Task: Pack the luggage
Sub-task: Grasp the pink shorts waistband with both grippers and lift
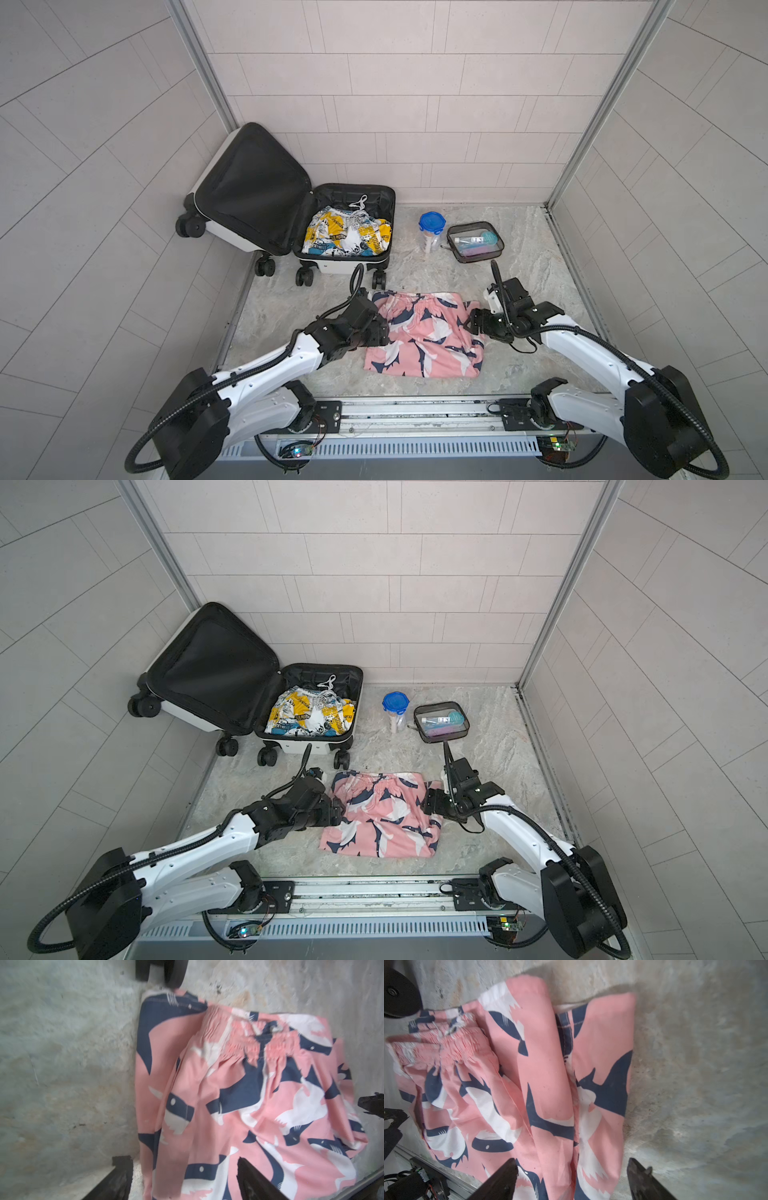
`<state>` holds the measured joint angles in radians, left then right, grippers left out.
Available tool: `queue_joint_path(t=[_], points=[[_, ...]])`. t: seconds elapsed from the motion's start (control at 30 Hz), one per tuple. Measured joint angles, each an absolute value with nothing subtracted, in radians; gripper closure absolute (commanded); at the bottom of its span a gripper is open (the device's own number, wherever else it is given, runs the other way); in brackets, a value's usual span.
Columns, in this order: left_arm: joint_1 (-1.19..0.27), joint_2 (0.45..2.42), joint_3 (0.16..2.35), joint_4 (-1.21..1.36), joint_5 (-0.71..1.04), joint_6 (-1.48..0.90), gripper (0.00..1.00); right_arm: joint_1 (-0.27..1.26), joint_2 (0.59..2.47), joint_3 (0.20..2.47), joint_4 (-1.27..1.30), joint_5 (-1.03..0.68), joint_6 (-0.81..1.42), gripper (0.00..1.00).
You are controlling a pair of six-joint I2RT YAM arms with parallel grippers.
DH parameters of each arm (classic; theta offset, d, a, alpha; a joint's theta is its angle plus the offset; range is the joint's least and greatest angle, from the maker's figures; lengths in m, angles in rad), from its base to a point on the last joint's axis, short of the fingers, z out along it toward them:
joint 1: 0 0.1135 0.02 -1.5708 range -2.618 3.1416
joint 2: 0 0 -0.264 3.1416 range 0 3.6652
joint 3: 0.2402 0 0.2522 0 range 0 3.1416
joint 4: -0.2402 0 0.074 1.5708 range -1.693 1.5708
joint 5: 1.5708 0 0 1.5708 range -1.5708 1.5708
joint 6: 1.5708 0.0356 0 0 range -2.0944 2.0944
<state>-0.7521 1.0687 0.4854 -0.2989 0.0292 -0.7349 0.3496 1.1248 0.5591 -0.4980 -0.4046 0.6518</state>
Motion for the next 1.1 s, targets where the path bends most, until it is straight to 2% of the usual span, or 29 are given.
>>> queue_joint_path(t=[0.27,0.43,0.63,0.73,0.83,0.9,1.1], points=[[-0.686,1.007,0.393,-0.265,0.068,-0.761,0.14,0.419,1.143,0.509,-0.452,-0.396,0.691,0.16],[-0.621,1.050,0.356,-0.184,0.124,-0.759,0.15,0.453,1.167,0.506,-0.412,-0.381,0.719,0.17],[-0.617,1.128,0.363,-0.063,0.176,-0.749,0.20,0.521,1.226,0.533,-0.364,-0.353,0.749,0.25],[-0.615,1.197,0.381,0.003,0.225,-0.729,0.34,0.562,1.271,0.560,-0.347,-0.337,0.766,0.33],[-0.616,1.282,0.396,0.091,0.281,-0.718,0.53,0.596,1.317,0.590,-0.340,-0.323,0.780,0.46],[-0.616,1.330,0.401,0.147,0.314,-0.721,0.68,0.618,1.351,0.611,-0.338,-0.308,0.792,0.58],[-0.645,1.363,0.419,0.128,0.338,-0.736,1.00,0.682,1.385,0.679,-0.366,-0.262,0.816,0.97]])
